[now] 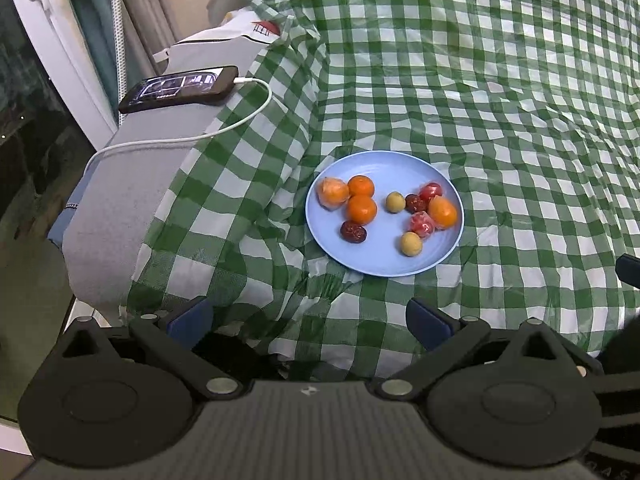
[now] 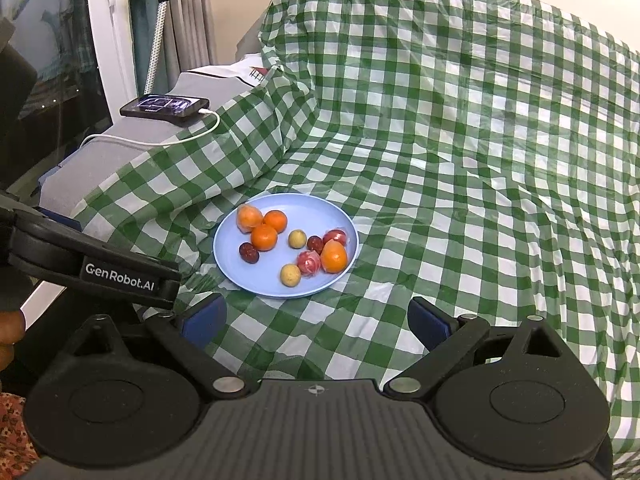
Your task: Organize fruits
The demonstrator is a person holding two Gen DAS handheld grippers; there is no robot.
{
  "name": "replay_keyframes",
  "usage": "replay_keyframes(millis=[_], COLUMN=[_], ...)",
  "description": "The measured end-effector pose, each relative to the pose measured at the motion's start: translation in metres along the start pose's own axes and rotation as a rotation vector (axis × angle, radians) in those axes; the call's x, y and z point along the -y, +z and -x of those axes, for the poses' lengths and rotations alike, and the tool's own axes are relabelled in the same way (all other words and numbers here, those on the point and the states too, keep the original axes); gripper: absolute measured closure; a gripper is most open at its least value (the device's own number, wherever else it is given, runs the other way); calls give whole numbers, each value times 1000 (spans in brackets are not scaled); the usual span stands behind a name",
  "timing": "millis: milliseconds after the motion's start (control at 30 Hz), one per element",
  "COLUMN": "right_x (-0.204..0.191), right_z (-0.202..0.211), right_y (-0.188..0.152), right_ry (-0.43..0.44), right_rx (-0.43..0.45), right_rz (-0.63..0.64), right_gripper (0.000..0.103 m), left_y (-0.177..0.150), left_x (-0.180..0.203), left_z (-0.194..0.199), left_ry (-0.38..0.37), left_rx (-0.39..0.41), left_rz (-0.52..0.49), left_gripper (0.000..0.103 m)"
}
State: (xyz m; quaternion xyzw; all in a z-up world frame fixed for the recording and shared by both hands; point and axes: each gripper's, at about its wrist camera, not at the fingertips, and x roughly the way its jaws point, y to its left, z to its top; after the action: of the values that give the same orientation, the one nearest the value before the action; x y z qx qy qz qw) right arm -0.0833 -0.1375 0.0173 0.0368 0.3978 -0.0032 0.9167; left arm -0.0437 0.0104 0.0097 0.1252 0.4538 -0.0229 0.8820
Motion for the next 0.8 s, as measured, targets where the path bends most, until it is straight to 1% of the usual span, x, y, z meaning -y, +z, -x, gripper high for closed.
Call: replay_keyframes(millis=[367,800], right_x=[1,-1], right_z=[-3,-3], right_y=[-2,-1], right_ry=[5,2], right_rx=[-11,-7], right_rz=[5,6], right_gripper=[6,6], left_y=[-2,-3], left_x=[5,7], left_z=[-2,1], left_ry=[8,5], left_rx=[-10,9], left_rz=[-15,-36], left_gripper=[0,0])
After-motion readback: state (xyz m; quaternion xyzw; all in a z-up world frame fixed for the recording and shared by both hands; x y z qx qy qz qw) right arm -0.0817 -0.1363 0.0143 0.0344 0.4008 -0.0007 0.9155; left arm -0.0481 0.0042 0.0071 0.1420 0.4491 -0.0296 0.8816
